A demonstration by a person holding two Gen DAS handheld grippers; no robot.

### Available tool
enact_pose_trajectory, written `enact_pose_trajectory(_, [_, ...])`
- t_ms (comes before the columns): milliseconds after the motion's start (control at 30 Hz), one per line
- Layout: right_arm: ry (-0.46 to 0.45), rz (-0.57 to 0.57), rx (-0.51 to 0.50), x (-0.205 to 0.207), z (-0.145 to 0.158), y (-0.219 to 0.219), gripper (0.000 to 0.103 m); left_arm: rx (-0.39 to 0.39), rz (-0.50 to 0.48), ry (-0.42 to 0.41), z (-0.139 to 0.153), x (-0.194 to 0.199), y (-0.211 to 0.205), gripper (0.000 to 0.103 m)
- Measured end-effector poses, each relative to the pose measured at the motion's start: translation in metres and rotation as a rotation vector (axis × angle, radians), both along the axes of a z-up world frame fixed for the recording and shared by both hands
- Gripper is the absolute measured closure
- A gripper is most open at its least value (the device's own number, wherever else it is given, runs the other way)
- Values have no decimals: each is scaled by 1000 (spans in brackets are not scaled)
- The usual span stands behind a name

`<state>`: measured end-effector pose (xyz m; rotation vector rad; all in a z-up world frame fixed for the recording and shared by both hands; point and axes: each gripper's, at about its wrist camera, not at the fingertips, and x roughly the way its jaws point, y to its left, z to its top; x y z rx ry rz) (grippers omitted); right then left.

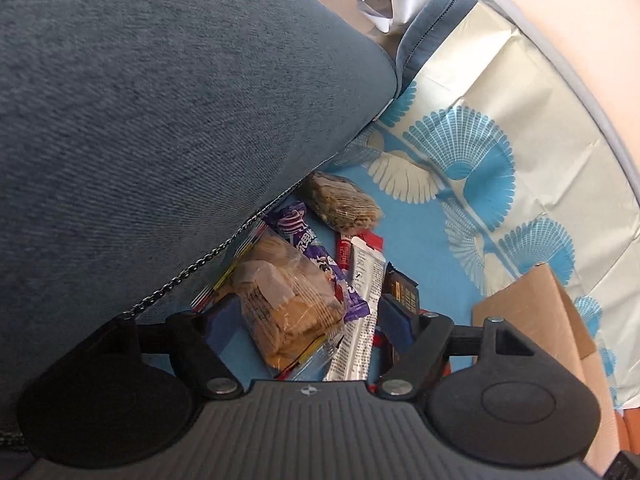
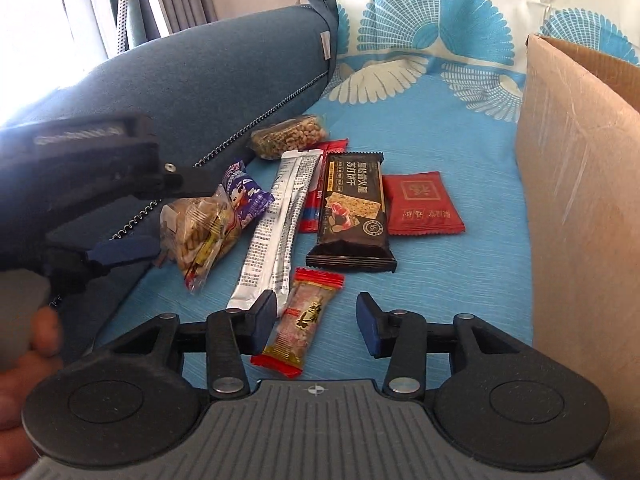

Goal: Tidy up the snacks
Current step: 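Grasp the small red-wrapped candy with the right tool while the left tool returns to the snacks, then grasp the clear bag of cookies with the left tool while the right tool holds the candy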

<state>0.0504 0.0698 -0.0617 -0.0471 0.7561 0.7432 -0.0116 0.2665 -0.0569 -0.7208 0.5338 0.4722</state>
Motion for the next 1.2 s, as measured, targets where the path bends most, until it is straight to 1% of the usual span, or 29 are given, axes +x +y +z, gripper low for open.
enact_pose_trajectory(100, [-13,3,-16,-1,0,0,81,25,0,14,-4,6,-2,19])
enact_pose_trajectory(167, [-16,4,-18,-2,0,-1,83,25,-13,37,-9,13,-2,18])
enact_pose_trajectory(233, [-17,3,-17,-2,1,-2,84,31,3,60,-13,19,-2,20])
enact_pose_trajectory(300, [-20,2,-21,-4,1,-4,85,49,15,78,-16,21,-3,30])
enact_pose_trajectory(333, [-20,3,-25,-5,1,-6,85,58,17,80,-16,21,-3,33])
enact_pose_trajectory(367, [-19,3,-27,-7,2,-8,85,63,14,78,-16,19,-4,38])
enact_pose_trajectory(400, [-16,3,-28,-8,2,-10,85,66,6,72,-15,18,-4,46])
enact_pose_trajectory(433, [-11,1,-28,-9,3,-12,85,72,-2,68,-13,16,-4,48])
enact_pose_trajectory(567, [2,-5,-29,-18,7,-22,85,72,-28,62,0,3,-6,51])
enact_pose_trajectory(633, [-18,0,-29,-26,11,-25,85,68,-60,77,9,-4,-9,52])
enact_pose_trajectory(700, [-40,10,-31,-33,16,-27,85,58,-115,96,18,-12,-11,52])
enact_pose_trajectory(733, [-49,15,-32,-37,19,-28,85,57,-153,110,22,-14,-12,52])
enact_pose_trajectory(800, [-56,21,-34,-46,24,-32,85,61,-267,148,29,-19,-14,52])
enact_pose_trajectory(833, [-56,24,-36,-50,25,-33,85,75,-326,170,31,-21,-16,52])
enact_pose_trajectory(900, [-58,28,-43,-58,29,-36,85,123,-387,210,36,-28,-19,52])
enact_pose_trajectory(933, [-61,28,-47,-61,31,-36,85,125,-395,221,36,-32,-18,51])
enact_pose_trajectory(1033, [-74,15,-57,-69,35,-39,85,75,-409,274,29,-36,-18,51])
enact_pose_trajectory(1167, [-57,-7,-71,-71,32,-42,85,52,-428,325,23,-35,-23,50])
enact_pose_trajectory(1200, [-48,-8,-78,-71,30,-43,85,39,-431,333,21,-34,-23,48])
